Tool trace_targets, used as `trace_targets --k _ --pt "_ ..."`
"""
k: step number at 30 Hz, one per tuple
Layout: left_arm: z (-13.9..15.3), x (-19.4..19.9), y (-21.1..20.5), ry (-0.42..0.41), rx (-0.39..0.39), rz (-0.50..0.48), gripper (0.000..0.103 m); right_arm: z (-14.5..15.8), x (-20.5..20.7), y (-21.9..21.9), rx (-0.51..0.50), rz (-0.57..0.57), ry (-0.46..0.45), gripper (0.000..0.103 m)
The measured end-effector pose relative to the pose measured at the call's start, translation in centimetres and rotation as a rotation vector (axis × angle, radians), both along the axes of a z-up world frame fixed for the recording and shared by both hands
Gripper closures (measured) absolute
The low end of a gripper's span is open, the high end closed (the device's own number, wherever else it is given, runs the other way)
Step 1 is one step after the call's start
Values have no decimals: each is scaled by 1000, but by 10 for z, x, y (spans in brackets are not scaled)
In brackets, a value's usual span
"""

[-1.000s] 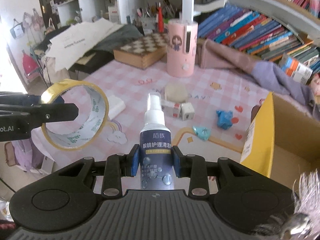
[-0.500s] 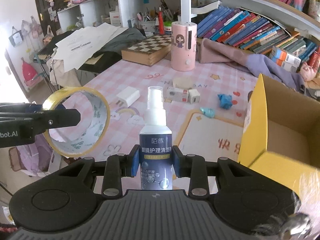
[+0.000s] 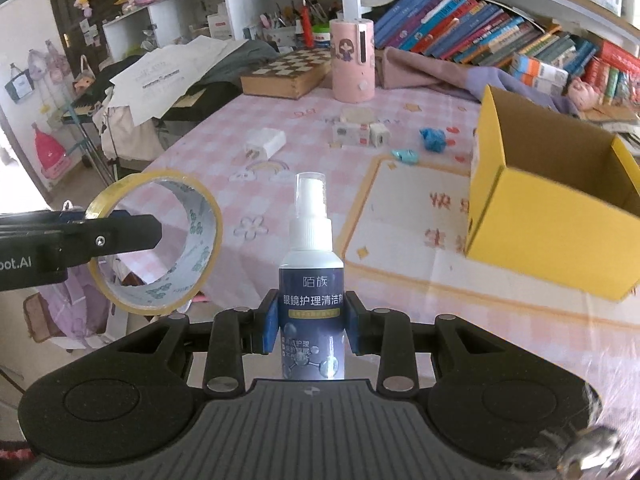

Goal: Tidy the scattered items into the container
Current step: 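Carry the tape and spray bottle with both grippers over the yellow box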

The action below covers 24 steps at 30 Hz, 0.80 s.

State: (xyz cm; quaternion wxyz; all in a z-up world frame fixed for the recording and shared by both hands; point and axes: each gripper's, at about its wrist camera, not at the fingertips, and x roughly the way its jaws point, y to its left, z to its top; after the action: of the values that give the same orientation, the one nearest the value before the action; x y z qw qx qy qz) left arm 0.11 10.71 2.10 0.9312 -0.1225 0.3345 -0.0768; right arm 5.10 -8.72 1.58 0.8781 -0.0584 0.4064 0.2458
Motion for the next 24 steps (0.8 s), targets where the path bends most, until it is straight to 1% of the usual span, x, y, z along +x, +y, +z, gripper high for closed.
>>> trace_targets --k 11,19,24 --pt "-2 -7 -27 8 11 -104 63 -3 -33 -29 1 -89 16 72" --pt "-4 -3 -52 7 6 -206 63 -4 -48 -54 4 -194 23 72" --pt "-4 0 -64 2 3 -251 63 -5 -54 -66 1 -245 21 72"
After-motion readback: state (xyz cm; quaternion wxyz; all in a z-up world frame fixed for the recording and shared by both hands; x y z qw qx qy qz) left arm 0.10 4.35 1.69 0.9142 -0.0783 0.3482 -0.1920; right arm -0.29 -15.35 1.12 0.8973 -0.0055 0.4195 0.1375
